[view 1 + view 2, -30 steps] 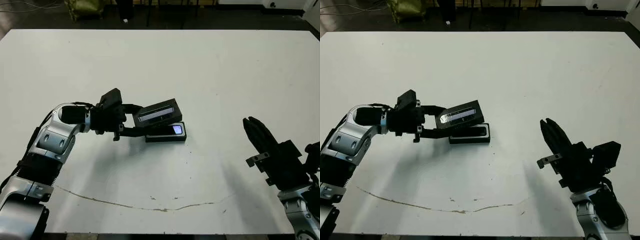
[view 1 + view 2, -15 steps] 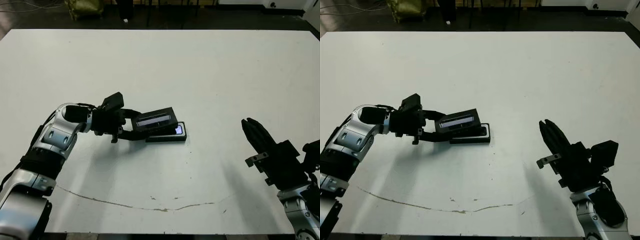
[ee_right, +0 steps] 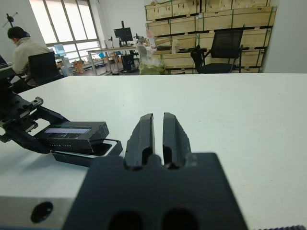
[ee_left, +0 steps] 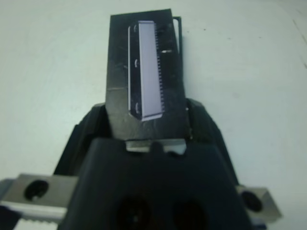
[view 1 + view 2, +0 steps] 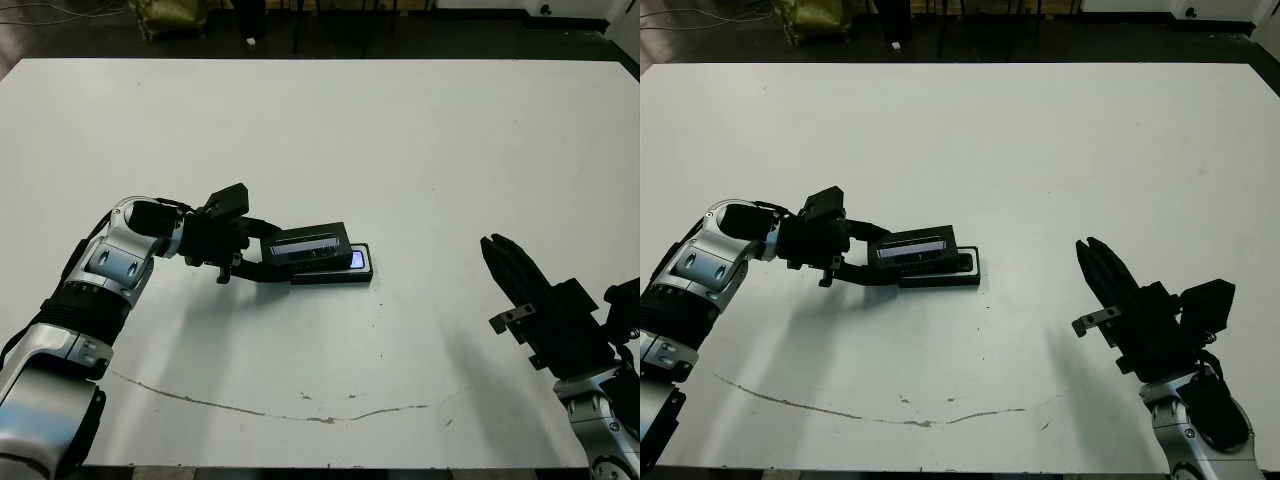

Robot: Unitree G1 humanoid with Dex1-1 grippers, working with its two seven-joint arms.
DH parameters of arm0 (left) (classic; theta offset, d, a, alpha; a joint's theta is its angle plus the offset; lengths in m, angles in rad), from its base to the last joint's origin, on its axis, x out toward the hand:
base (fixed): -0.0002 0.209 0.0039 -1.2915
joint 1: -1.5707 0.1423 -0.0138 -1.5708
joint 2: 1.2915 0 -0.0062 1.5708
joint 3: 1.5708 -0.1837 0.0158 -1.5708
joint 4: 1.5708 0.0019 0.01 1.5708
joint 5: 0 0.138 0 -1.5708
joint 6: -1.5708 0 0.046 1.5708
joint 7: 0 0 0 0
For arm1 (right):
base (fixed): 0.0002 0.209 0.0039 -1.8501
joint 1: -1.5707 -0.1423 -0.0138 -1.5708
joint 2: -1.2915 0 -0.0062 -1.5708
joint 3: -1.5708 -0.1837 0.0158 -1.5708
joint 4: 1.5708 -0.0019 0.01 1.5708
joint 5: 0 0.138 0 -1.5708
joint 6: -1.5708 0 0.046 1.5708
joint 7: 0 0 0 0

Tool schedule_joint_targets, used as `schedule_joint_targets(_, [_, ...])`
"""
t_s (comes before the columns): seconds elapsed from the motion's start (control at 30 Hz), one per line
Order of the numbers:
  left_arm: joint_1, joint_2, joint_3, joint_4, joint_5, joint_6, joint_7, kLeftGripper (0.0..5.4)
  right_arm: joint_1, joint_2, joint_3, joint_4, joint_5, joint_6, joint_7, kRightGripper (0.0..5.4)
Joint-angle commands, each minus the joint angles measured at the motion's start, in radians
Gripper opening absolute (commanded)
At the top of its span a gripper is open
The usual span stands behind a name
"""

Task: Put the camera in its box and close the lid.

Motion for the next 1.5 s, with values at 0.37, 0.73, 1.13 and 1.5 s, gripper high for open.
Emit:
schedule_joint_targets(0.37, [0.003,0.009,-0.040,0.016,0.041,0.012,-0.026,2.33,-0.011,-0.022,-0.024,0.068,0.011,-0.034,0.053,0.00])
schedule_joint_targets(0.73, [0.016,-0.007,-0.077,-0.060,0.053,0.009,-0.010,2.33,0.000,-0.054,-0.049,-0.012,0.014,0.060,-0.007,0.00])
schedule_joint_targets(1.13, [0.026,-0.010,-0.063,-0.057,0.035,-0.002,-0.015,2.33,-0.014,-0.052,-0.046,0.032,0.016,0.032,0.028,0.00])
schedule_joint_targets(1.5, [0.012,-0.012,-0.039,0.009,0.039,-0.015,0.027,2.33,-0.018,-0.061,-0.045,0.025,0.010,0.021,0.043,0.00])
